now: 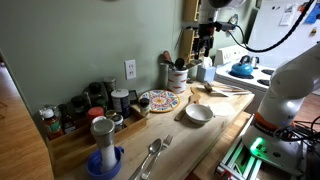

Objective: Put the silver serving spoon in the utensil holder

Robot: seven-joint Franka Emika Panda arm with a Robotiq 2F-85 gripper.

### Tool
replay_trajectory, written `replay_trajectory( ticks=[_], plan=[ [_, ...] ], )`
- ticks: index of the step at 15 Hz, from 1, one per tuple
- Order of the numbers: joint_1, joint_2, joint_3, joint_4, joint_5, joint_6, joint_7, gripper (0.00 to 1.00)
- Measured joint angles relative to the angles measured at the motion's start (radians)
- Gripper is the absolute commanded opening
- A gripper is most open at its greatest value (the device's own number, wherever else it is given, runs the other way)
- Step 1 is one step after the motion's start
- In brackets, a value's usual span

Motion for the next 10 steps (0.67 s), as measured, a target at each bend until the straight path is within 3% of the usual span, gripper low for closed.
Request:
replay_trajectory(
  ticks=[6, 10],
  plan=[
    [-0.074, 0.000, -0.030, -0.031, -0.037, 0.006, 0.017, 1.00],
    [-0.139, 0.002, -0.074, -0.097, -0.088, 0.076, 0.024, 1.00]
  ],
)
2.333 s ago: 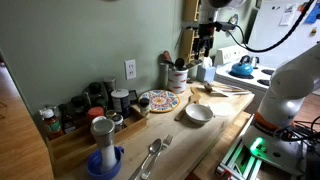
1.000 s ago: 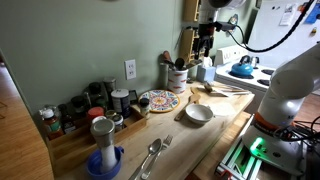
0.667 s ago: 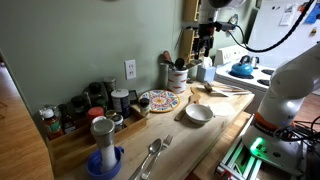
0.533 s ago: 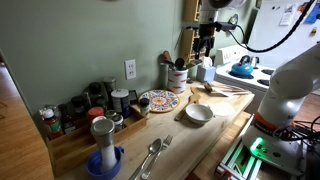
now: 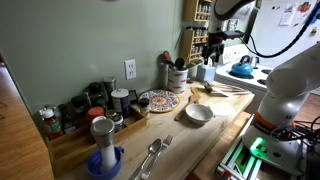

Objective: Put the silver serving spoon in the utensil holder

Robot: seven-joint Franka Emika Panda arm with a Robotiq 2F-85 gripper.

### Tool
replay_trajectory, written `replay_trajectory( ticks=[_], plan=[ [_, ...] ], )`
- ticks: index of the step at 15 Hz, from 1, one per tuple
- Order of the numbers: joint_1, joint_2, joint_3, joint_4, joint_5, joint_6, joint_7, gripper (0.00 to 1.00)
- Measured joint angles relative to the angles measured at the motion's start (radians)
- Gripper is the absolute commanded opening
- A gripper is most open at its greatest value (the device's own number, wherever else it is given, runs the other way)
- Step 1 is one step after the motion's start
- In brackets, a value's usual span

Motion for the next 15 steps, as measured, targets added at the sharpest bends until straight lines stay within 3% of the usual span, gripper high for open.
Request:
replay_trajectory(
  ticks=[5, 8, 15],
  plan=[
    [-0.080, 0.063, 0.004, -0.071, -0.117, 0.166, 0.095, 1.00],
    [-0.111, 0.148, 0.041, -0.068, -0.175, 0.234, 0.218, 1.00],
    [-0.146, 0.327, 0.073, -0.030, -0.263, 0.261, 0.472, 1.00]
  ],
)
